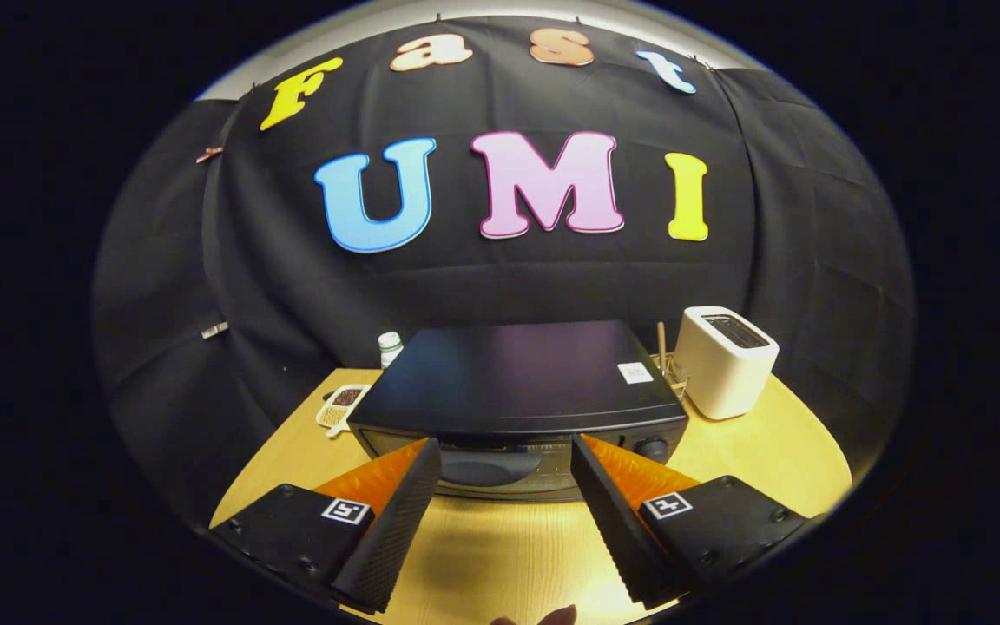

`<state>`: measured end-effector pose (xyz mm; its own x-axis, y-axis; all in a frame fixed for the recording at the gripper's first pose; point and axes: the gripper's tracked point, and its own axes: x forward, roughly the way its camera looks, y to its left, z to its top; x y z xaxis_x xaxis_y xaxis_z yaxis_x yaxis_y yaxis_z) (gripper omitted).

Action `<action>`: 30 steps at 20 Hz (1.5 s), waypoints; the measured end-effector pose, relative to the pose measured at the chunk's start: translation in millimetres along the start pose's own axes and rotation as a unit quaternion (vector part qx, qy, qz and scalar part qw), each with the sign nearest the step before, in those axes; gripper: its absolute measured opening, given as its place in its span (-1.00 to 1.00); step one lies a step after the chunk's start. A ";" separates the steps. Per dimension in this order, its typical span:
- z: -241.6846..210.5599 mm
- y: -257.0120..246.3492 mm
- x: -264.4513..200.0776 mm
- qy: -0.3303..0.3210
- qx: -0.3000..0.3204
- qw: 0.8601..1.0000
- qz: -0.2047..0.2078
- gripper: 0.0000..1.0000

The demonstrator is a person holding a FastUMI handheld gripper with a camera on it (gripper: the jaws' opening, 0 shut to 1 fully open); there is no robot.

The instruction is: Open the toaster oven, put the food inside, and close the toaster oven door.

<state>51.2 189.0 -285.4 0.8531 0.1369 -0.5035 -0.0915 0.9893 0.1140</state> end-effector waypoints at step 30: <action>-81.7 16.5 -7.5 0.085 -0.020 0.995 -0.048 0.98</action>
<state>1.3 208.5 -349.8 0.7605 0.0457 -0.6477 -0.0372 0.9989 0.0269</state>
